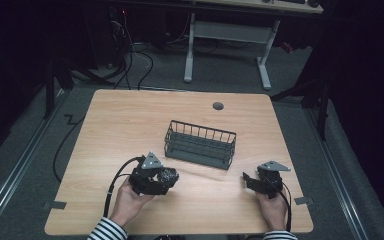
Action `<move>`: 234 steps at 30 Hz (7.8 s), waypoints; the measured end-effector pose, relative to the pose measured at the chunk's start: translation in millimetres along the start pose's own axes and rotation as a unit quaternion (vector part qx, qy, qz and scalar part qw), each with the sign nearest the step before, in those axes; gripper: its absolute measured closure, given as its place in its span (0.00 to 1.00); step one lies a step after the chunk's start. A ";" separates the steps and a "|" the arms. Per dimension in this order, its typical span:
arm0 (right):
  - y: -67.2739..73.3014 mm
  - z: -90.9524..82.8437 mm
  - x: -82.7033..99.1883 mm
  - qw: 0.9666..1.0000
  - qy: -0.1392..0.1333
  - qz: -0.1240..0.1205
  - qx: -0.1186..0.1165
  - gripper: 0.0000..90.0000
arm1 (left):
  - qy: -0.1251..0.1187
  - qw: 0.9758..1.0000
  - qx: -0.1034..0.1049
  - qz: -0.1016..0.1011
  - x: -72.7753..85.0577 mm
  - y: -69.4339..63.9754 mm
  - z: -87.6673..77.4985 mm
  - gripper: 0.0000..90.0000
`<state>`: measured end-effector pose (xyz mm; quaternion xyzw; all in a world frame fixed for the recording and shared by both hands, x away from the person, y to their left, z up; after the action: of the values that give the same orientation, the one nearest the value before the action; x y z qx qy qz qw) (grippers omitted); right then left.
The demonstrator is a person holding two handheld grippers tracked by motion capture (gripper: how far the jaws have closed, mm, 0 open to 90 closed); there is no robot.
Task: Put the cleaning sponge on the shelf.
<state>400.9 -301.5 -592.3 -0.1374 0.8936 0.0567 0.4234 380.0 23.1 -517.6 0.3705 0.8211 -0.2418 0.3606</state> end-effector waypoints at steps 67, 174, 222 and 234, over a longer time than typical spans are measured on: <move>-0.4 0.0 0.0 1.000 0.000 0.001 0.001 0.38 | 0.007 0.997 -0.072 -0.008 -112.3 65.1 63.2 0.42; -0.4 -0.1 0.2 1.000 0.000 0.002 0.002 0.38 | -0.056 0.993 -0.074 -0.076 -65.9 99.9 -41.2 0.20; -0.5 -0.1 0.3 1.000 0.000 0.002 0.003 0.37 | -0.058 0.978 -0.121 -0.161 51.1 124.4 -58.7 0.27; -0.3 -0.1 0.3 1.000 0.001 0.001 0.003 0.37 | -0.042 0.977 -0.141 -0.153 69.5 124.2 -48.3 0.28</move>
<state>400.7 -301.9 -592.5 -0.1354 0.8942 0.0547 0.4231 424.9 160.9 -557.3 0.1754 0.8780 -0.1916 0.4021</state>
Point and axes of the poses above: each handheld gripper's, and its own axes: z roughly forward along the jaws, x roughly out of its underside, y roughly to its left, the point moved 9 cm from there along z, roughly forward along the jaws, and after that the axes turned 4 degrees about -y, right-handed, at the moved point
